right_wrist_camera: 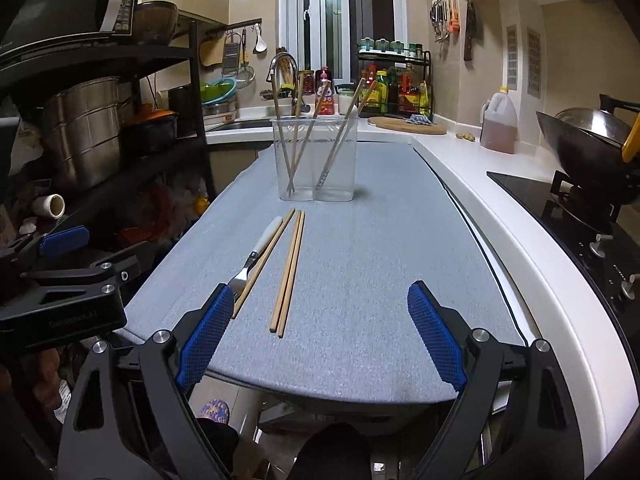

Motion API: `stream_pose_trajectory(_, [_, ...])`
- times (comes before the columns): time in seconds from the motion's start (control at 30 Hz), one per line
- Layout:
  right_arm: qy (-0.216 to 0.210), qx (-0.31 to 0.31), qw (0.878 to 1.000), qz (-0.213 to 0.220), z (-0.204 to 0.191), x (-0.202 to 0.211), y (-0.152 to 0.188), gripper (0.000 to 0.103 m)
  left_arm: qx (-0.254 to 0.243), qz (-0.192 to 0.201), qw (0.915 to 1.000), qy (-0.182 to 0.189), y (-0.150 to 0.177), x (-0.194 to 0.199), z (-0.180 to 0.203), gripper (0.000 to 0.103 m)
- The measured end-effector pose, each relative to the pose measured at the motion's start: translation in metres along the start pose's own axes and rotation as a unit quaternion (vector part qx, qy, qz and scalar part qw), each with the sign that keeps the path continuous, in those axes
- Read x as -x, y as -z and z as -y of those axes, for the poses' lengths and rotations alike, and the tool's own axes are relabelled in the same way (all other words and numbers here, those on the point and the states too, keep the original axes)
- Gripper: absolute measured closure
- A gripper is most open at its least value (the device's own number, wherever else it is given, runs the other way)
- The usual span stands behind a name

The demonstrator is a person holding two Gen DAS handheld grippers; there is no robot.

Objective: Organize utensils
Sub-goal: 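Withdraw both tools back toward the remaining utensils, then grasp a chopstick with the right tool while the left tool grasps the white-handled fork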

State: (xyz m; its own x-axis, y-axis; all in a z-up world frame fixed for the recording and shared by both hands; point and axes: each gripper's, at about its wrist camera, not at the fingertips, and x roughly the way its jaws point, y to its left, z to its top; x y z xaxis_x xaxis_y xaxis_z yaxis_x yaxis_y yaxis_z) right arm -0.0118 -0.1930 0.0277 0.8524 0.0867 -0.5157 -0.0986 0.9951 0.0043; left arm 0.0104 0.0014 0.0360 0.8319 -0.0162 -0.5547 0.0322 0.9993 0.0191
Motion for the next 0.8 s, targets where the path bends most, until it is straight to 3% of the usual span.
stream_pose_trajectory(0.37, [-0.007,0.0,1.0,-0.008,-0.003,-0.011,0.014,0.016,0.01,-0.008,0.9998,-0.012,0.013,-0.003,-0.009,0.008])
stream_pose_trajectory(0.43, [-0.014,-0.003,1.0,-0.019,-0.003,-0.019,0.018,0.022,0.013,-0.011,0.9998,-0.012,0.015,-0.006,-0.009,0.008])
stream_pose_trajectory(0.6, [-0.034,0.0,0.998,-0.053,-0.003,-0.047,0.03,0.065,0.015,-0.021,0.9995,-0.016,0.019,-0.012,-0.011,0.008])
stream_pose_trajectory(0.67, [-0.044,-0.001,0.997,-0.064,-0.003,-0.057,0.032,0.073,0.013,-0.026,0.9994,-0.019,0.021,-0.015,-0.012,0.008])
stream_pose_trajectory(0.8, [-0.057,-0.003,0.996,-0.074,-0.005,-0.072,0.033,0.075,0.013,-0.031,0.9992,-0.023,0.021,-0.019,-0.012,0.008])
